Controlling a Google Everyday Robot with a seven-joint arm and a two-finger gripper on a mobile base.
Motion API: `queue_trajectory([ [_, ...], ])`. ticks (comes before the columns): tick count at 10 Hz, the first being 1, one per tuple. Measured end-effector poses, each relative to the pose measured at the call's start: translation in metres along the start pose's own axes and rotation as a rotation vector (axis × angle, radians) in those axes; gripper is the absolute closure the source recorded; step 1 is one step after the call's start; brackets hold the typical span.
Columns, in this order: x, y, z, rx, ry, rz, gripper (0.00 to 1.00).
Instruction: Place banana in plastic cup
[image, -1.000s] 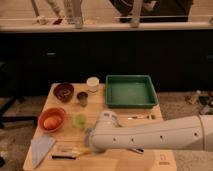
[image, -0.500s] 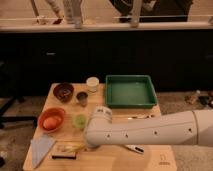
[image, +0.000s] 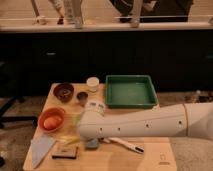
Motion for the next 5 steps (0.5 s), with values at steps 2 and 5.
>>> queue_trajectory([
  [2,-0.005,-0.014,0.0,0.008,0.007,-0.01,1.0],
  [5,-0.004,-0.043,0.001,0.014,0.043,-0.018,1.0],
])
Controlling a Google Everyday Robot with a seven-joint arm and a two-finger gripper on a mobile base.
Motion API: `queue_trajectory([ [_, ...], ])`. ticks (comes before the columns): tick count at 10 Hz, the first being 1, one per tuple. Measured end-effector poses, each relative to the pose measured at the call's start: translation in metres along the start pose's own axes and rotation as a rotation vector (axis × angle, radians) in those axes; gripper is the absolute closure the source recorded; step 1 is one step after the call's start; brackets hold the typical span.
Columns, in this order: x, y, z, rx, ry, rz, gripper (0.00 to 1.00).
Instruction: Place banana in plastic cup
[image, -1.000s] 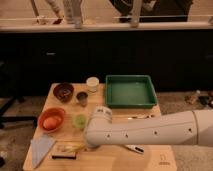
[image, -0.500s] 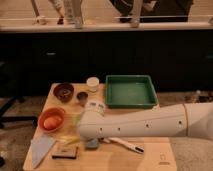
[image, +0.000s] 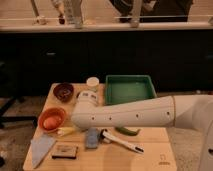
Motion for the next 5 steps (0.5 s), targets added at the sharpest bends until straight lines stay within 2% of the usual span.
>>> queue_trajectory([
  [5,0.017,-0.034,0.012,-0.016,0.054,0.013,1.0],
])
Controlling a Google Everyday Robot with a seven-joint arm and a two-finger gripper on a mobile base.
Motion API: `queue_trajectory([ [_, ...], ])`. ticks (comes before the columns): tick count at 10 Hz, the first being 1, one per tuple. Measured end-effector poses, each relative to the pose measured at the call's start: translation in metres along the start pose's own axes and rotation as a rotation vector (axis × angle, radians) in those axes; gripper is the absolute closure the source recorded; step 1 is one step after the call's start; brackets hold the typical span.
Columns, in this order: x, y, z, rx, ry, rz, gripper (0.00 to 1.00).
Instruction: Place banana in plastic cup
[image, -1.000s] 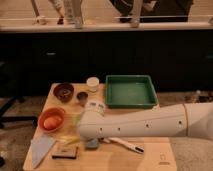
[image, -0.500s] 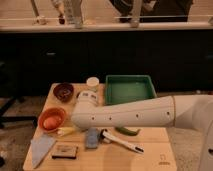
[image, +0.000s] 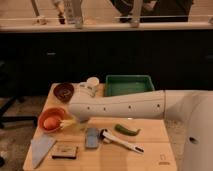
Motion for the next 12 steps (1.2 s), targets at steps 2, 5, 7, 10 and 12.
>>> queue_trajectory([
  [2,0.004,-0.006,0.005,-0.008,0.005,0.007,1.0],
  [5,0.009,-0.013,0.016,-0.019,-0.005,0.022,1.0],
  [7,0.008,-0.018,0.021,-0.019,-0.022,0.027,1.0],
  [10,0.004,-0.024,0.026,-0.012,-0.034,0.038,0.99],
  [12,0.006,-0.024,0.028,-0.014,-0.037,0.049,0.96],
])
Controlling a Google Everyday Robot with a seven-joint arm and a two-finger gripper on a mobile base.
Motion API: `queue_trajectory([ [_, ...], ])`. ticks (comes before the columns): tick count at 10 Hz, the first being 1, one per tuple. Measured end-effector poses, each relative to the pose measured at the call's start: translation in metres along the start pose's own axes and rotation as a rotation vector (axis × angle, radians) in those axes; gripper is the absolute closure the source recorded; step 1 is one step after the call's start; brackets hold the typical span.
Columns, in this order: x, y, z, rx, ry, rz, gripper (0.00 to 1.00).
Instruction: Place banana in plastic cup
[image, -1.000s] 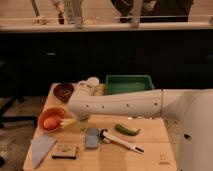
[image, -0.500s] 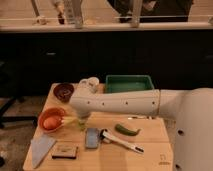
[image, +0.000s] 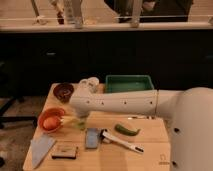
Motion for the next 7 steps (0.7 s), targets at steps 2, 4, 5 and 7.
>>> queue_trajectory([
  [2,-0.0003,0.0,0.0002,0.0,0.0,-0.001,0.96],
  [4,-0.0009,-0.0001,0.0002,0.0,-0.001,-0.001,0.96],
  [5,-0.0008,0.0,0.0002,0.0,-0.001,-0.001,0.99],
  [7,-0.0007,0.0,0.0002,0.0,-0.001,-0.001,0.99],
])
